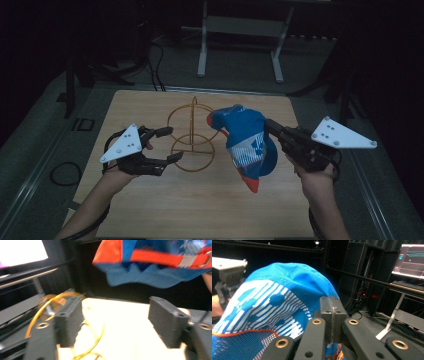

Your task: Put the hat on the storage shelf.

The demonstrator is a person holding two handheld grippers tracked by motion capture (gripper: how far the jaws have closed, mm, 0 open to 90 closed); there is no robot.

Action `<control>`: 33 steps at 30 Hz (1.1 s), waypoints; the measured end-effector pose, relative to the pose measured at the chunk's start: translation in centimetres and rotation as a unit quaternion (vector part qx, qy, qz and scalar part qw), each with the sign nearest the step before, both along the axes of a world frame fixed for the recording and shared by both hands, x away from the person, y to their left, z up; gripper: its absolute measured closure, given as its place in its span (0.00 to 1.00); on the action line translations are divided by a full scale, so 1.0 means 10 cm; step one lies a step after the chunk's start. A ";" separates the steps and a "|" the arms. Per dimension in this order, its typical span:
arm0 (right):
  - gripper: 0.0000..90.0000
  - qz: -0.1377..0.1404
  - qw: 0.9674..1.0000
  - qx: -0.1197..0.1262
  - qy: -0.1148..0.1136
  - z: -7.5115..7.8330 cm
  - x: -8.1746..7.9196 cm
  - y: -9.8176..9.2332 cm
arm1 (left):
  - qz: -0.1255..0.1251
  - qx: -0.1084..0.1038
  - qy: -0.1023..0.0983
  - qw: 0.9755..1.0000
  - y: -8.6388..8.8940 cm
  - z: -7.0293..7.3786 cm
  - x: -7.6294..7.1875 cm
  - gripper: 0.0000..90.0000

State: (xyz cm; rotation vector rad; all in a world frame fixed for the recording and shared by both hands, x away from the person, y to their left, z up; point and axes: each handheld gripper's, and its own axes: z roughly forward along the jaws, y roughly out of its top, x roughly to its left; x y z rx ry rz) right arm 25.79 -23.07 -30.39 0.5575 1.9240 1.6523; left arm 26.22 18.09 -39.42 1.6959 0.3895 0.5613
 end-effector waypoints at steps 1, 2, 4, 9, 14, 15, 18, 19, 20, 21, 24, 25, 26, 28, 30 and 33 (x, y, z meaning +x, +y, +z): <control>1.00 -0.001 1.000 0.000 0.000 0.02 0.03 0.02 | 0.017 -0.003 0.003 1.000 0.04 -0.04 0.00 0.21; 1.00 -0.002 1.000 0.000 0.001 0.03 0.06 0.05 | 0.029 -0.007 0.005 1.000 0.09 -0.09 -0.01 0.14; 1.00 -0.003 1.000 0.000 0.002 0.06 0.12 0.09 | 0.056 -0.013 0.016 0.998 0.18 -0.19 -0.02 0.08; 1.00 -0.004 1.000 0.002 0.003 0.14 0.28 0.26 | 0.130 -0.013 0.030 0.991 0.36 -0.51 -0.11 0.02; 1.00 -0.005 1.000 -0.006 0.011 0.16 0.44 0.45 | 0.176 -0.012 0.040 0.983 0.43 -0.86 -0.24 0.02; 1.00 -0.003 1.000 -0.005 0.013 0.17 0.47 0.48 | 0.185 -0.020 0.042 0.982 0.44 -0.93 -0.27 0.02; 1.00 0.002 1.000 -0.008 0.018 0.18 0.56 0.61 | 0.210 -0.035 0.044 0.976 0.47 -1.12 -0.37 0.02; 1.00 0.003 1.000 -0.009 0.020 0.18 0.59 0.66 | 0.216 -0.040 0.044 0.974 0.48 -1.17 -0.40 0.02; 1.00 0.006 1.000 -0.009 0.022 0.18 0.62 0.71 | 0.223 -0.042 0.045 0.973 0.50 -1.22 -0.42 0.03; 1.00 0.008 1.000 -0.011 0.024 0.18 0.65 0.76 | 0.226 -0.044 0.048 0.972 0.51 -1.26 -0.43 0.02; 1.00 0.017 0.999 -0.013 0.031 0.17 0.73 0.94 | 0.240 -0.058 0.051 0.968 0.56 -1.37 -0.46 0.03; 1.00 0.021 0.999 -0.016 0.033 0.17 0.76 1.00 | 0.243 -0.061 0.055 0.966 0.58 -1.39 -0.46 0.03; 1.00 0.024 0.999 -0.018 0.035 0.17 0.78 1.06 | 0.249 -0.060 0.054 0.965 0.60 -1.41 -0.46 0.03; 1.00 0.029 0.999 -0.023 0.040 0.15 0.83 1.19 | 0.248 -0.058 0.058 0.965 0.62 -1.42 -0.45 0.03; 1.00 0.037 0.998 -0.027 0.046 0.13 0.88 1.31 | 0.256 -0.058 0.053 0.964 0.64 -1.43 -0.45 0.03; 1.00 0.046 0.997 -0.038 0.052 0.09 0.95 1.49 | 0.258 -0.060 0.055 0.963 0.66 -1.45 -0.45 0.03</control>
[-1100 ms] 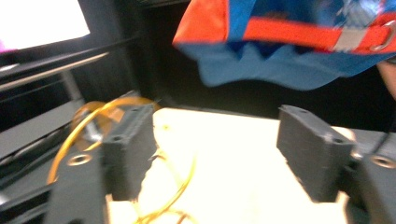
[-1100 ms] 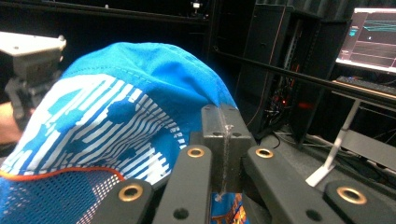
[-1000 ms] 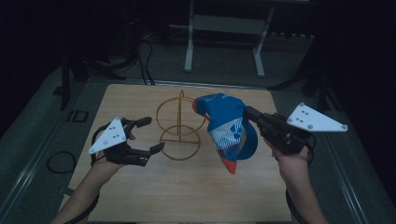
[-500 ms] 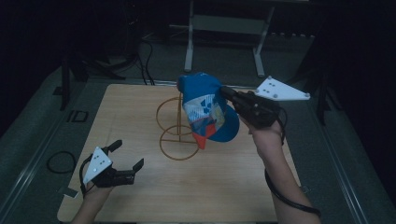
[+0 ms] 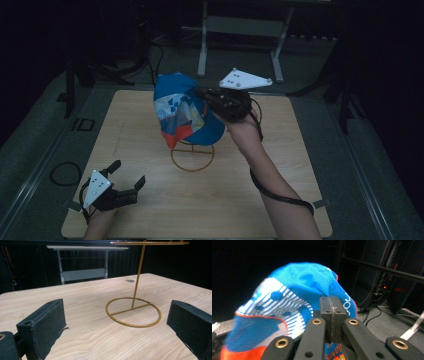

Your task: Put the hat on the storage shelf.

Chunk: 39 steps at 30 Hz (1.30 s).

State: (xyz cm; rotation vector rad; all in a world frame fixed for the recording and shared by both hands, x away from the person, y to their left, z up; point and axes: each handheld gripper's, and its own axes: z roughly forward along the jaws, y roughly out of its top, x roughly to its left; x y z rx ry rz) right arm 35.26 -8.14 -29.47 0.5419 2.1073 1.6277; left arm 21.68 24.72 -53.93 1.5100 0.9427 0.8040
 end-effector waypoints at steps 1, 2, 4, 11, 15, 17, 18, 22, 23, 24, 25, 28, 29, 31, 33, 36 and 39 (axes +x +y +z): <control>1.00 0.002 1.000 -0.006 0.000 -0.02 0.02 0.06 | -0.001 -0.002 0.000 1.000 0.00 -0.01 0.00 0.03; 1.00 0.004 1.000 -0.011 0.002 -0.03 0.04 0.11 | -0.002 -0.004 0.003 1.000 0.01 -0.02 0.01 0.03; 1.00 0.008 1.000 -0.020 0.005 -0.07 0.07 0.21 | -0.002 -0.003 0.005 1.000 0.01 -0.04 0.01 0.03; 1.00 0.020 0.998 -0.047 0.027 -0.21 0.20 0.41 | -0.008 -0.005 0.011 1.000 0.00 -0.07 0.02 0.03; 1.00 0.016 0.998 -0.058 0.037 -0.29 0.25 0.41 | -0.012 -0.003 0.015 1.000 -0.01 -0.08 0.02 0.03; 1.00 0.014 0.997 -0.058 0.044 -0.32 0.27 0.39 | -0.014 -0.001 0.016 1.000 -0.02 -0.08 0.02 0.03; 1.00 0.016 0.997 -0.059 0.046 -0.33 0.28 0.38 | -0.015 0.000 0.016 1.000 -0.03 -0.08 0.02 0.03; 1.00 0.018 0.996 -0.064 0.054 -0.39 0.28 0.34 | -0.017 -0.001 0.021 1.000 -0.04 -0.10 0.03 0.03; 1.00 0.018 0.996 -0.066 0.054 -0.41 0.27 0.33 | -0.017 0.000 0.023 1.000 -0.04 -0.10 0.04 0.03; 1.00 0.016 0.996 -0.066 0.053 -0.42 0.26 0.31 | -0.017 0.000 0.023 1.000 -0.04 -0.11 0.04 0.03; 1.00 0.017 0.996 -0.064 0.054 -0.44 0.26 0.29 | -0.018 0.000 0.024 1.000 -0.04 -0.11 0.04 0.03; 1.00 0.014 0.997 -0.057 0.058 -0.47 0.25 0.20 | -0.017 -0.001 0.026 1.000 -0.04 -0.12 0.05 0.03; 1.00 0.014 0.997 -0.052 0.063 -0.48 0.25 0.16 | -0.017 -0.001 0.027 0.999 -0.04 -0.12 0.05 0.03; 1.00 0.011 0.997 -0.049 0.060 -0.49 0.25 0.09 | -0.017 -0.003 0.027 0.999 -0.04 -0.12 0.05 0.03; 1.00 0.012 0.997 -0.041 0.067 -0.51 0.25 0.04 | -0.017 0.000 0.028 0.999 -0.04 -0.13 0.05 0.03; 0.98 0.011 0.997 -0.037 0.072 -0.55 0.24 -0.01 | -0.018 0.000 0.030 0.999 -0.04 -0.13 0.05 0.03; 0.94 0.009 0.997 -0.033 0.072 -0.58 0.23 -0.05 | -0.020 0.002 0.031 0.999 -0.04 -0.14 0.05 0.03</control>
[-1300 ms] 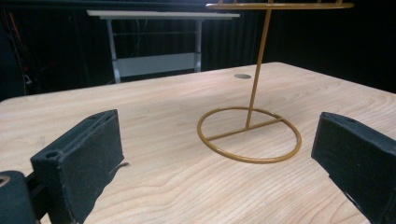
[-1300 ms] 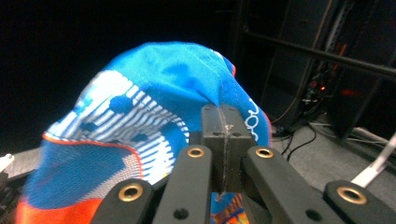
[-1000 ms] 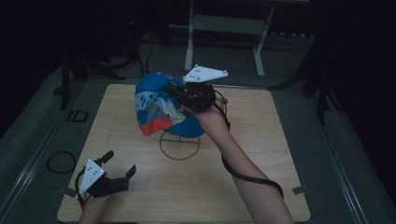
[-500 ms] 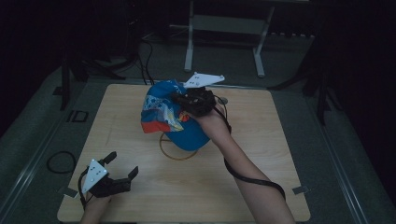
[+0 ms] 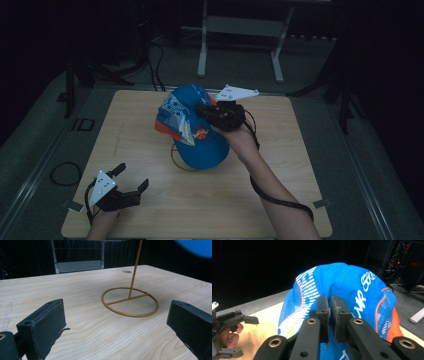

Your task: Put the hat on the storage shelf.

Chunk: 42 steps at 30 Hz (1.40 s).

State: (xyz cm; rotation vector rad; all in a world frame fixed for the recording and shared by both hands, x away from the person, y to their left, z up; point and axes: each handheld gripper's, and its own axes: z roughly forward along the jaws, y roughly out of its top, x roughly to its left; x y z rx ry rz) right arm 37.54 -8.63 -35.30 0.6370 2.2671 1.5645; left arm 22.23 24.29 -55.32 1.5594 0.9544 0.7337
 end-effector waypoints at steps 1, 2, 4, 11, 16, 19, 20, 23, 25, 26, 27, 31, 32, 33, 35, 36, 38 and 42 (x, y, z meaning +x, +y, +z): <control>0.93 0.001 1.000 0.001 0.002 -0.01 -0.01 -0.01 | 0.000 0.001 0.000 1.000 0.00 0.00 0.00 0.03; 0.92 0.004 1.000 0.005 0.005 -0.02 -0.01 -0.02 | 0.000 0.001 0.000 1.000 0.00 0.00 0.00 0.03; 0.92 0.007 1.000 0.005 0.009 -0.05 -0.04 -0.03 | -0.001 0.003 0.002 1.000 0.00 -0.01 0.00 0.03; 0.90 0.014 1.000 0.005 0.015 -0.14 -0.08 -0.04 | -0.002 0.001 0.002 1.000 -0.01 -0.01 0.00 0.03; 0.88 0.016 1.000 0.004 0.017 -0.24 -0.15 -0.06 | 0.000 0.000 0.002 1.000 0.01 -0.01 -0.01 0.03; 0.85 0.017 1.000 0.011 0.019 -0.27 -0.16 -0.10 | 0.001 -0.004 0.002 1.000 0.01 -0.02 0.00 0.03; 0.83 0.018 1.000 0.013 0.018 -0.28 -0.17 -0.12 | 0.000 -0.003 0.002 1.000 0.01 -0.02 0.00 0.03; 0.82 0.020 0.999 0.023 0.018 -0.27 -0.20 -0.17 | 0.000 -0.003 0.004 1.000 0.01 -0.03 0.00 0.03; 0.81 0.015 1.000 0.021 0.005 -0.25 -0.24 -0.20 | -0.001 -0.004 0.006 1.000 0.00 -0.04 0.00 0.03; 0.81 0.013 1.000 0.018 0.001 -0.24 -0.25 -0.21 | 0.000 -0.003 0.007 1.000 0.00 -0.04 0.00 0.03; 0.81 0.012 1.000 0.017 0.000 -0.24 -0.25 -0.22 | -0.001 -0.003 0.007 1.000 0.00 -0.04 0.00 0.03; 0.79 0.009 1.000 0.020 0.008 -0.26 -0.23 -0.27 | -0.002 -0.002 0.006 1.000 0.00 -0.04 0.00 0.03; 0.78 0.010 1.000 0.021 0.010 -0.27 -0.24 -0.28 | -0.002 -0.004 0.007 1.000 0.00 -0.04 0.00 0.03; 0.78 0.011 1.000 0.023 0.011 -0.28 -0.25 -0.29 | -0.001 -0.004 0.007 1.000 0.00 -0.04 0.00 0.03; 0.76 0.013 0.999 0.027 0.016 -0.29 -0.27 -0.33 | -0.002 -0.005 0.009 1.000 0.01 -0.05 0.01 0.03; 0.75 0.015 0.999 0.029 0.016 -0.29 -0.29 -0.34 | -0.002 -0.005 0.010 1.000 0.00 -0.05 0.01 0.03; 0.71 0.017 0.999 0.028 0.014 -0.30 -0.33 -0.37 | -0.003 -0.006 0.010 1.000 0.00 -0.05 0.01 0.03; 0.56 0.023 0.999 0.038 0.010 -0.30 -0.40 -0.45 | -0.004 -0.007 0.010 1.000 -0.01 -0.06 0.02 0.03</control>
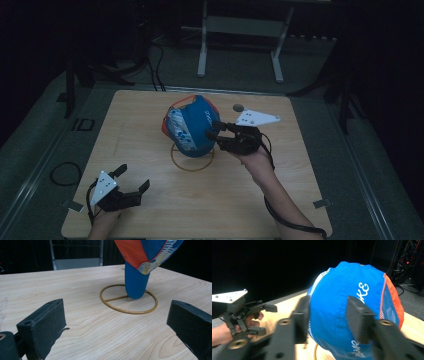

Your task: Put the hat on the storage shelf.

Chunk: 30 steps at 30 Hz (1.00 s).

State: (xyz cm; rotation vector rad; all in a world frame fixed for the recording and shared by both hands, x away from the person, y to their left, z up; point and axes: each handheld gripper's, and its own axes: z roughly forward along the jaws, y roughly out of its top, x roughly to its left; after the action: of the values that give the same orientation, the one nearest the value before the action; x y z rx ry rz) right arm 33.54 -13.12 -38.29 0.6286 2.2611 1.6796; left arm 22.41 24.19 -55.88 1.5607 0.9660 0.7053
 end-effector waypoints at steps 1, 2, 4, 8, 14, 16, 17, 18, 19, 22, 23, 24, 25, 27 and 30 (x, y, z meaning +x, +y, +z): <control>0.51 0.000 1.000 0.001 -0.001 0.00 -0.02 -0.02 | 0.000 0.000 0.000 1.000 0.00 0.00 0.00 0.03; 0.48 0.002 1.000 0.002 -0.002 -0.01 -0.04 -0.04 | -0.001 -0.002 0.000 1.000 0.00 0.00 0.00 0.03; 0.40 0.009 1.000 0.006 0.003 -0.03 -0.06 -0.09 | -0.001 -0.001 0.000 1.000 0.00 0.00 0.00 0.03; 0.22 0.020 1.000 0.014 0.018 -0.13 -0.08 -0.15 | 0.000 -0.002 0.000 1.000 0.00 0.00 0.00 0.03; 0.15 0.031 0.999 0.004 0.034 -0.34 -0.09 -0.18 | -0.003 0.001 0.000 1.000 -0.01 -0.01 0.00 0.03; 0.15 0.040 0.998 -0.001 0.042 -0.42 -0.09 -0.18 | -0.003 0.001 0.000 1.000 0.00 -0.02 0.00 0.03; 0.15 0.044 0.998 -0.003 0.043 -0.46 -0.10 -0.17 | -0.003 0.001 0.001 1.000 0.00 -0.02 0.00 0.03; 0.15 0.048 0.998 -0.003 0.041 -0.49 -0.11 -0.17 | -0.003 0.001 0.000 1.000 0.00 -0.02 0.00 0.03; 0.15 0.053 0.998 -0.002 0.039 -0.53 -0.12 -0.17 | -0.004 0.000 0.000 1.000 0.00 -0.02 0.00 0.03; 0.15 0.064 0.997 -0.004 0.037 -0.63 -0.15 -0.15 | -0.005 0.000 0.001 1.000 0.00 -0.02 0.00 0.03; 0.15 0.066 0.997 -0.008 0.034 -0.67 -0.16 -0.15 | -0.006 0.003 0.002 1.000 0.00 -0.03 0.00 0.03; 0.15 0.067 0.997 -0.014 0.031 -0.71 -0.17 -0.15 | -0.007 0.003 0.003 1.000 -0.01 -0.03 0.00 0.03; 0.15 0.068 0.997 -0.017 0.031 -0.75 -0.18 -0.14 | -0.008 0.003 0.003 1.000 -0.01 -0.04 0.00 0.03; 0.15 0.077 0.996 -0.023 0.033 -0.85 -0.20 -0.14 | -0.008 0.006 0.003 1.000 -0.01 -0.04 0.01 0.03; 0.15 0.085 0.995 -0.041 0.028 -0.99 -0.23 -0.14 | -0.008 0.006 0.002 1.000 -0.01 -0.04 0.00 0.03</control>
State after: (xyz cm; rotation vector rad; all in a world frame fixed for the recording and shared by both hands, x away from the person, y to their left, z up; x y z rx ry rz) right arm 31.28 -14.55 -48.15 0.4829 2.4722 1.6526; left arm 22.45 24.05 -56.29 1.5795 0.9528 0.6995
